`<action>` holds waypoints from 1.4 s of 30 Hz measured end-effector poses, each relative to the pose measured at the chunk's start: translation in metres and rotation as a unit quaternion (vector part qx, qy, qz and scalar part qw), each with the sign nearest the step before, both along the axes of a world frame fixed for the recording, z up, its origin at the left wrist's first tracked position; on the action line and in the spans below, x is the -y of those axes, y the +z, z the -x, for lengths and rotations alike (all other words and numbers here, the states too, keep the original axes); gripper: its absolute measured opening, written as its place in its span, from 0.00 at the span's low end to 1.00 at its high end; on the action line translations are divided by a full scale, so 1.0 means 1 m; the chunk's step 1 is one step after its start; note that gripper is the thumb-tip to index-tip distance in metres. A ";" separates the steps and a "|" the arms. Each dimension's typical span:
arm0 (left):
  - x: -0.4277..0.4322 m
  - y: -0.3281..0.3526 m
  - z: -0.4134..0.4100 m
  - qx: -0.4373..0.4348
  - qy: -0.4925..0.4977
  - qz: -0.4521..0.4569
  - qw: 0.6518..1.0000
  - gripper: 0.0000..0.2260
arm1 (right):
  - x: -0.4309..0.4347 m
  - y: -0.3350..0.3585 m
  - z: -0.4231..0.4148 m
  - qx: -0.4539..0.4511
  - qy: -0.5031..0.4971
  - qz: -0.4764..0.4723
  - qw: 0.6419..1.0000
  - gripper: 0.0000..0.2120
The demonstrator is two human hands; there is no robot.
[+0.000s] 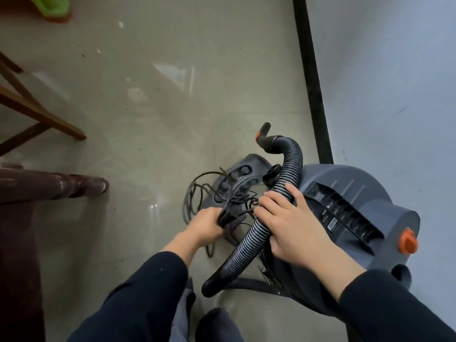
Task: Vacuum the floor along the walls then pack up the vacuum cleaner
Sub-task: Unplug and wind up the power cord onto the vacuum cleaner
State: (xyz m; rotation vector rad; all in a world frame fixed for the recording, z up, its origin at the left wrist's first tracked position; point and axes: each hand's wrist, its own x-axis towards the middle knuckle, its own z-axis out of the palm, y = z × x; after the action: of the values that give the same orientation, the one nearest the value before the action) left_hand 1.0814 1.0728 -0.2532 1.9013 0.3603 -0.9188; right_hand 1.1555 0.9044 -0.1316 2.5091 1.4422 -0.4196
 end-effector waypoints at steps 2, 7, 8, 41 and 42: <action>-0.016 -0.012 0.023 -0.013 -0.011 -0.068 0.998 0.10 | 0.001 -0.002 0.001 0.000 -0.004 -0.002 1.000 0.21; -0.072 -0.031 0.087 -0.093 0.055 -0.181 0.977 0.11 | -0.001 -0.006 0.005 0.013 -0.019 0.005 1.000 0.20; -0.084 -0.031 0.098 -0.106 0.078 -0.199 0.971 0.13 | -0.001 -0.007 0.006 0.014 -0.021 0.005 1.000 0.20; -0.078 0.158 0.011 0.124 0.184 -0.157 0.962 0.11 | 0.009 0.036 -0.049 -0.103 -0.075 0.062 0.990 0.27; -0.071 0.170 -0.001 0.151 0.171 -0.144 0.963 0.10 | 0.013 0.039 -0.049 -0.109 -0.082 0.049 0.989 0.29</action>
State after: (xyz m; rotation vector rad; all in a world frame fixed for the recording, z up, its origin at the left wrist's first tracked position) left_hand 1.0827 1.1440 -0.0831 2.1172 0.6409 -0.3529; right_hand 1.2045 0.8912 -0.0929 2.5774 1.2527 -0.7969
